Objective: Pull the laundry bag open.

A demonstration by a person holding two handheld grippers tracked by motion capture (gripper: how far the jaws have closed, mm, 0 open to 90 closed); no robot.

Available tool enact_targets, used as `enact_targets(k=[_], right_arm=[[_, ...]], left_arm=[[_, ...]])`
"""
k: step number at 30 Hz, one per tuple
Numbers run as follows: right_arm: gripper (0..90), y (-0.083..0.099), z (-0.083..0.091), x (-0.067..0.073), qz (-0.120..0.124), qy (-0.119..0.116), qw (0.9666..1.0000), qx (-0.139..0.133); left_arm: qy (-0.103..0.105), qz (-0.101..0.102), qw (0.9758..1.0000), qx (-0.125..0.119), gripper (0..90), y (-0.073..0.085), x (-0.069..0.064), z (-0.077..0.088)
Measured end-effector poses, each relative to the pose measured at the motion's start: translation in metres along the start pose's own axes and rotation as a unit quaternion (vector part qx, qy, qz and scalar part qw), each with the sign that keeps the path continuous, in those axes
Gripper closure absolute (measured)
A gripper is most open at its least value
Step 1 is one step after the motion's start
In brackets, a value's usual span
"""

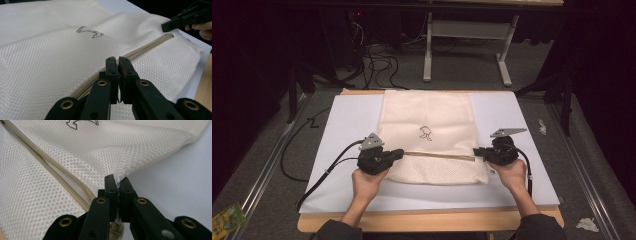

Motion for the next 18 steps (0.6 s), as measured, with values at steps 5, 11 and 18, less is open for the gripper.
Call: enact_targets(k=[5, 11, 18], right_arm=[[88.8, 0.001, 0.001, -0.002, -0.002, 0.003, 1.0, 0.0], [88.8, 0.0, 0.001, -0.002, -0.002, 0.002, 1.0, -0.001], [88.7, 0.002, 0.002, -0.004, -0.004, 0.006, 1.0, 0.001]], left_arm=[[-0.005, 0.003, 1.0, -0.004, 87.2, 0.001, 0.003, 0.005], [-0.006, 0.003, 1.0, -0.003, 87.2, 0.002, 0.004, 0.008], [-0.02, 0.001, 0.9998, -0.006, 87.2, 0.002, 0.006, 0.016]])
Point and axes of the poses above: each handheld gripper's, and its own axes: z roughly backward along the jaws, y roughly out of its underside, x roughly to its left, the point moved 3 cm from there along -z, roughly forward along the jaws, and after that the axes turned 11 degrees about y, right-handed, at the moved point
